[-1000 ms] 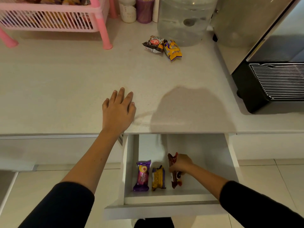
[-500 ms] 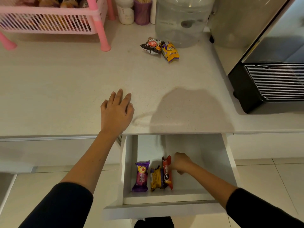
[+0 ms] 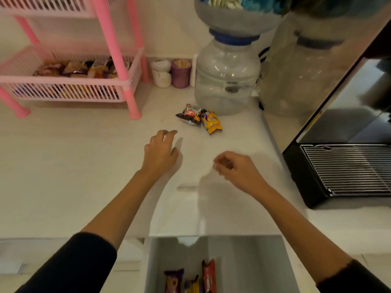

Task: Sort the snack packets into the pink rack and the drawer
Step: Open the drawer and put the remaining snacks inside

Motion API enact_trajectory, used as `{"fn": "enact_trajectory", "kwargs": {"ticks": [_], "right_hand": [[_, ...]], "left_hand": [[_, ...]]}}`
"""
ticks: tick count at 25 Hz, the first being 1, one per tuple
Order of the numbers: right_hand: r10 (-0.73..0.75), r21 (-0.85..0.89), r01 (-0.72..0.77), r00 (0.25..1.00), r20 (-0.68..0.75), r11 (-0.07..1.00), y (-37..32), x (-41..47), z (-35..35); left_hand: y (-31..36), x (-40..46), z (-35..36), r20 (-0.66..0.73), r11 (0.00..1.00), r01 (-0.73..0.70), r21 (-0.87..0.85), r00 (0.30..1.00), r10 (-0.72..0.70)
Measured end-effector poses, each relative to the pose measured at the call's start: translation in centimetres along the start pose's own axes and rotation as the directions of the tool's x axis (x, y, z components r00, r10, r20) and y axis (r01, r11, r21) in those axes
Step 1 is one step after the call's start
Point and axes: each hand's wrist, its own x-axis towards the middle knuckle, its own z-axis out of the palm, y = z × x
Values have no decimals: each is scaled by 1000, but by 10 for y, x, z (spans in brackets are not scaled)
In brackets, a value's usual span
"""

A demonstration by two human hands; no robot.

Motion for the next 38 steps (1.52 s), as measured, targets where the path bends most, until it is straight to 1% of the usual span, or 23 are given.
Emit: {"fn": "enact_trajectory", "kwargs": {"ticks": [2, 4, 6, 7, 9, 11, 13, 16, 19, 23, 25, 27, 29, 31, 32, 33, 34, 35, 37, 38], "right_hand": [[42, -22, -45, 990, -138, 999, 8, 52, -6], [29, -119, -54, 980, -198, 991, 16, 98, -7], [-15, -245, -45, 971, -237, 969, 22, 137, -1], [-24, -288, -50, 969, -246, 956, 24, 152, 3], [4, -325, -83, 972, -236, 942, 28, 178, 12], [66, -297, -125, 977, -202, 946, 33, 194, 17], [109, -251, -153, 978, -180, 956, 38, 200, 19], [137, -285, -188, 972, -189, 940, 42, 191, 19], [173, -292, -230, 962, -209, 928, 41, 160, 23], [223, -225, -266, 954, -200, 937, 30, 91, 37], [241, -108, -263, 954, -181, 959, 22, 45, 42], [273, 103, -261, 954, -126, 960, 13, -5, 43], [269, 209, -254, 962, -47, 944, 7, -53, 40], [262, 296, -287, 957, 121, 911, 9, -97, 35], [261, 331, -323, 940, 219, 887, 13, -117, 32], [263, 316, -358, 915, 307, 878, 19, -134, 31], [275, 246, -384, 883, 381, 890, 25, -150, 33], [310, 132, -404, 841, 443, 905, 34, -160, 36], [410, -39, -460, 748, 521, 887, 57, -171, 50], [464, -93, -494, 713, 526, 864, 74, -170, 60]], "left_hand": [[16, 45, 1, 14, 999, 19, 31, 1000, -19], [30, 86, 6, 45, 997, 63, 37, 997, -64], [41, 122, 13, 120, 990, 124, 65, 984, -131], [45, 137, 19, 169, 984, 160, 74, 971, -171], [54, 160, 31, 250, 971, 231, 61, 938, -239], [57, 171, 40, 288, 956, 288, 54, 912, -292], [55, 173, 44, 309, 942, 323, 88, 891, -334], [47, 163, 44, 352, 933, 341, 116, 864, -360], [39, 127, 44, 328, 929, 360, 84, 870, -367], [31, 45, 41, 273, 938, 330, 104, 898, -346], [28, -2, 35, 259, 948, 305, 89, 912, -318], [24, -43, 27, 264, 956, 292, 38, 919, -292], [19, -77, 18, 257, 960, 279, -32, 930, -261], [13, -102, 12, 208, 958, 255, -130, 952, -225], [10, -112, 10, 180, 954, 242, -177, 961, -210], [8, -119, 8, 157, 949, 232, -213, 967, -201], [6, -126, 7, 142, 944, 228, -241, 970, -198], [4, -129, 6, 132, 937, 229, -264, 971, -201], [2, -134, 6, 116, 922, 236, -307, 971, -210], [1, -135, 7, 105, 915, 239, -326, 971, -216]]}}
